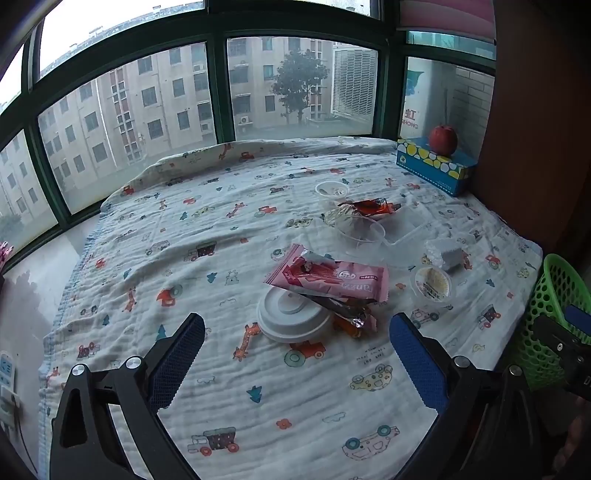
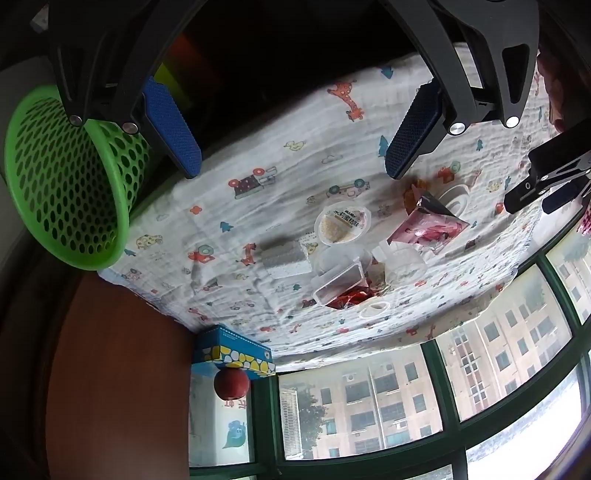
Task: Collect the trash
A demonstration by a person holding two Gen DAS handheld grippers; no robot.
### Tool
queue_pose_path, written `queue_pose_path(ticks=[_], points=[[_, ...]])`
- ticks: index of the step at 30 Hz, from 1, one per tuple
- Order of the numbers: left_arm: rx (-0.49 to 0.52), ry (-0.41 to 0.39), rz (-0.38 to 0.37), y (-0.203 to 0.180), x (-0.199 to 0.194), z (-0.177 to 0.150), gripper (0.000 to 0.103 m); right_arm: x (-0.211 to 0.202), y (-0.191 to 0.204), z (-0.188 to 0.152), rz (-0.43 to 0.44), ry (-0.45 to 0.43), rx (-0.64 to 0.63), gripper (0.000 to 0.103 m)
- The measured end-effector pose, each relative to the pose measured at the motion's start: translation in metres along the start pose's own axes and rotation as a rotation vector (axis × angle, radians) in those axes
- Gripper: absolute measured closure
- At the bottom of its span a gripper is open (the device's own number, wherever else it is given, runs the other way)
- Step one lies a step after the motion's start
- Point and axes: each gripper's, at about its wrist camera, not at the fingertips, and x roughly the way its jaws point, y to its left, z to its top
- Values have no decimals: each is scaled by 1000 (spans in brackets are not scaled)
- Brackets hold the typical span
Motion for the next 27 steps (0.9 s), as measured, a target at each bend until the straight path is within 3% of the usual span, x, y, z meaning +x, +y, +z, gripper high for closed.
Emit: queue_pose_path(ticks=[27], points=[[18, -11, 0, -8, -3, 1, 6, -3, 2, 3, 4, -9, 1, 5]])
